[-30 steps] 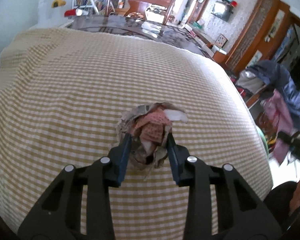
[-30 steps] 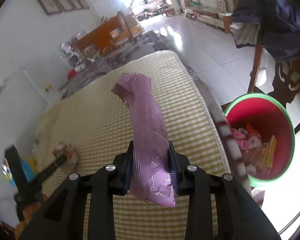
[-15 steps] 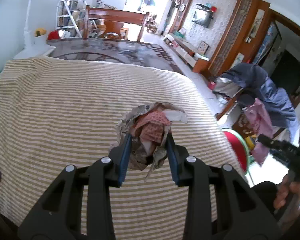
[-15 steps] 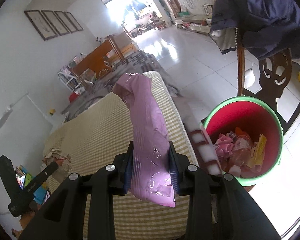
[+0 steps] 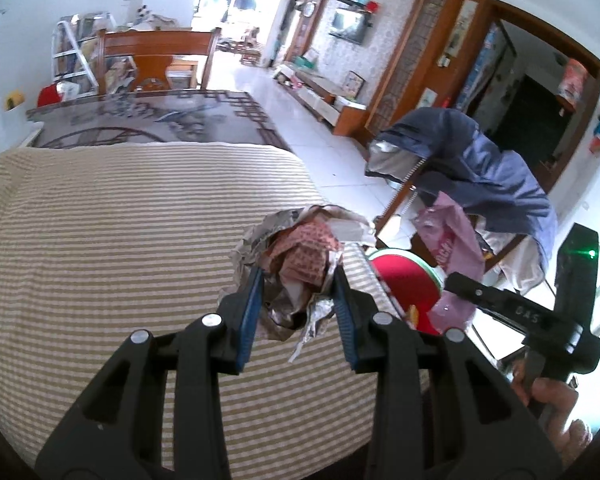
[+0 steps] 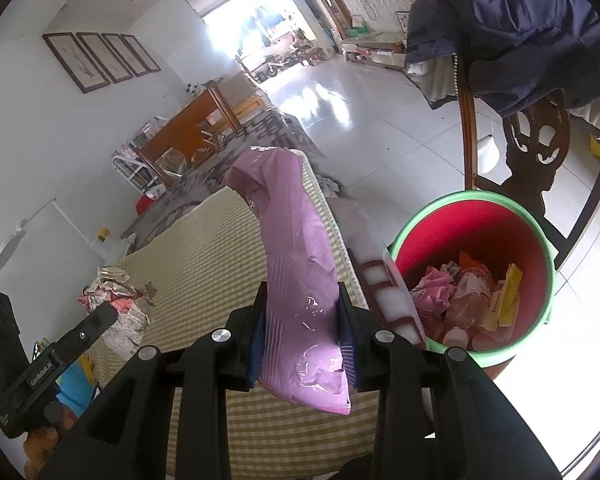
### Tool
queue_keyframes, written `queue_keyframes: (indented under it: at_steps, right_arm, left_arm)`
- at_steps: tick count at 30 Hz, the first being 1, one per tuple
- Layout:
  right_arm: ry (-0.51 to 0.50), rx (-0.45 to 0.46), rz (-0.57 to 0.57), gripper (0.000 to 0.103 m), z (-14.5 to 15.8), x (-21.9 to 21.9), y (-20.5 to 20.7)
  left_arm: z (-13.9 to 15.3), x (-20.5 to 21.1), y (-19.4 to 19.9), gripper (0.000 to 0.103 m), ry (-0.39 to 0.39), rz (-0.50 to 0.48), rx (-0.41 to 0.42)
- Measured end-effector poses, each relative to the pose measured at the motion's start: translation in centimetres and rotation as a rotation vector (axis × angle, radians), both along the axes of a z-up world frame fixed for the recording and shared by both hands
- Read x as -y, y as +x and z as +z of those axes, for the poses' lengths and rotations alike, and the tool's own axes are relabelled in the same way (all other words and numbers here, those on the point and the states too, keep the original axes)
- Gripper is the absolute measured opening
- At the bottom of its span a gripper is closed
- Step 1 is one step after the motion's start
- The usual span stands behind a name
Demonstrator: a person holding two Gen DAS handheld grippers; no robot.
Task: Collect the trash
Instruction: 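Carry the wad and pink plastic bag over the red bucket with both tools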
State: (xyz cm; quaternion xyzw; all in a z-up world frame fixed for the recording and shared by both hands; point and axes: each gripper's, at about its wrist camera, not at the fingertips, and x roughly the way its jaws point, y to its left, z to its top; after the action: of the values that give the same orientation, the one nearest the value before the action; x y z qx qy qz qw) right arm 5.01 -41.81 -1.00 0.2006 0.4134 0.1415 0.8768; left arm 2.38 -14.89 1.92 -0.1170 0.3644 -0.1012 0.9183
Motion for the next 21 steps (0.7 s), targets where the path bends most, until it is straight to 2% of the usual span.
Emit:
queue_keyframes:
  at_steps: [21]
  right_arm:
    - [-0.016, 0.009, -0.126, 0.032, 0.5, 6.0, 0.1]
  left_arm:
    - [-0.5, 5.6, 1.6, 0.034, 0.021, -0.131, -0.023]
